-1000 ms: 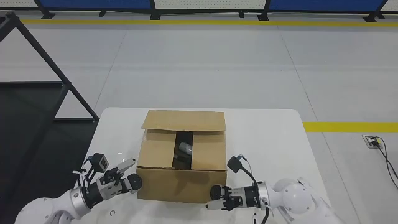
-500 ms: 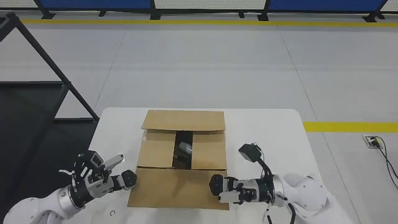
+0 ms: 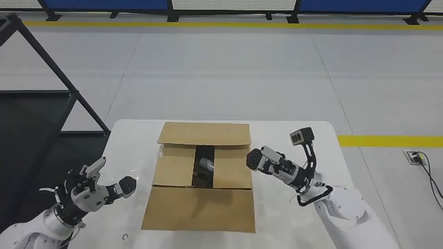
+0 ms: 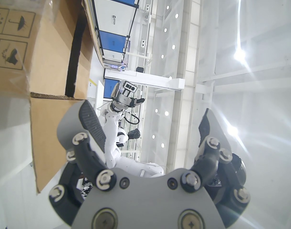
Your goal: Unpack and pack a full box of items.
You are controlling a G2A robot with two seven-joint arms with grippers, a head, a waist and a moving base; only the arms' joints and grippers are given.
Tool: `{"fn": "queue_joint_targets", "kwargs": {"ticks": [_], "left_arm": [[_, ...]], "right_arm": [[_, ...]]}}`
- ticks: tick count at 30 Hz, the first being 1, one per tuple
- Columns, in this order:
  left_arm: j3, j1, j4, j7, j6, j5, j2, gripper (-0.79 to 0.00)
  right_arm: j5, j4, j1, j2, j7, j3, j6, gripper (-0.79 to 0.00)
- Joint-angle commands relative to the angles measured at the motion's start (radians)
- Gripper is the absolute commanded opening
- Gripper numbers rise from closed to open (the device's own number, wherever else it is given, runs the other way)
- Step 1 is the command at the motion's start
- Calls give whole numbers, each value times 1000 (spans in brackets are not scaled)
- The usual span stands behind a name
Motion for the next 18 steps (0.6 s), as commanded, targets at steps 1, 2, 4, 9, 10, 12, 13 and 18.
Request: {"fn": "queue_joint_targets", "kwargs": {"ticks": [1, 2, 4, 9, 10, 12, 13, 18], "left_arm": [[0, 0, 0, 0, 0, 0, 0, 0], [0, 0, 0, 0, 0, 0, 0, 0], [0, 0, 0, 0, 0, 0, 0, 0], [13, 14, -33, 28, -8, 6, -1, 0], [13, 16, -37, 32, -8, 5, -1, 0], [12, 20, -39, 43, -7, -4, -1, 0], [10, 22, -39, 48, -7, -13, -1, 0], [5, 32, -35, 54, -7, -35, -1, 0]], "right_arm": [[1, 0, 0, 0, 1, 0, 0, 0], [1, 0, 0, 0, 1, 0, 0, 0], [1, 0, 0, 0, 1, 0, 0, 0], [-48, 27, 17, -9, -99, -30, 100, 0], [-54, 42, 27, -13, -138, -36, 127, 0], [-54, 72, 49, -20, -178, -51, 174, 0], [-51, 92, 60, -23, -185, -55, 187, 0], [-42, 157, 104, -37, -211, -79, 231, 0]]}}
